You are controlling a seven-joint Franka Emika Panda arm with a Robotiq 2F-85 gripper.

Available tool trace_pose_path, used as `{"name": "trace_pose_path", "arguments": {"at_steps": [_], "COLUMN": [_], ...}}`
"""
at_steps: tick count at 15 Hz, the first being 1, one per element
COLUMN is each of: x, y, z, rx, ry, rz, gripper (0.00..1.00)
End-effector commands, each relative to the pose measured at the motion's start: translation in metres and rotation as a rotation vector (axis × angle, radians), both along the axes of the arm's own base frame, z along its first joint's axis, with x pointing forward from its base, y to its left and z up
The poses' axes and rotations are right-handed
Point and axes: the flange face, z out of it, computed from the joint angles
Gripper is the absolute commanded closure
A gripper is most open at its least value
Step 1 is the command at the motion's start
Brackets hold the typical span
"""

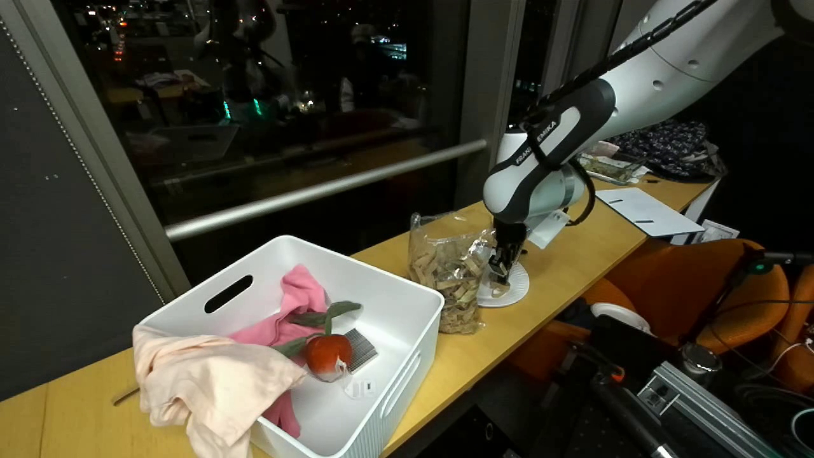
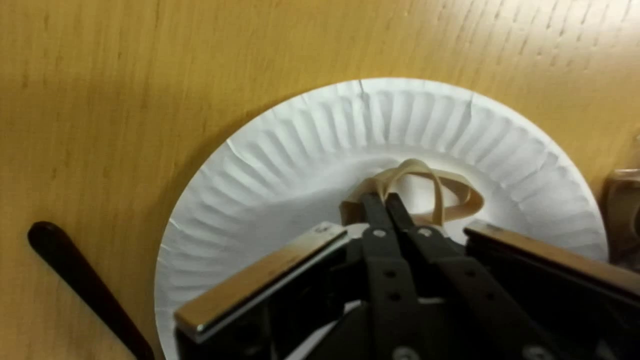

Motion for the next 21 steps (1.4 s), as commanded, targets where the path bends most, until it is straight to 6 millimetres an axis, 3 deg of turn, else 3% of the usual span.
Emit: {"name": "trace_pose_path", "arguments": {"at_steps": [1, 2, 6, 8, 11, 12, 13, 16, 21], "x": [0.006, 0.007, 0.007, 0.008, 0.011, 0.011, 0.011, 0.011, 0.002], "y": [-0.001, -0.001, 0.000, 0.001, 0.001, 0.001, 0.001, 0.001, -0.003], "z": [0.000, -0.001, -0.003, -0.005, -0.008, -0.008, -0.008, -0.007, 0.010], "rx": [-0.005, -0.003, 0.000, 0.002, 0.002, 0.002, 0.002, -0.001, -0.012], "ry": [0.005, 0.006, 0.007, 0.010, 0.010, 0.010, 0.008, 0.006, -0.033], "rz": [0.018, 0.019, 0.022, 0.025, 0.027, 0.027, 0.027, 0.026, 0.007], "gripper": [0.77, 0.67, 0.57, 0.62, 0.63, 0.67, 0.87, 0.98, 0.99]}}
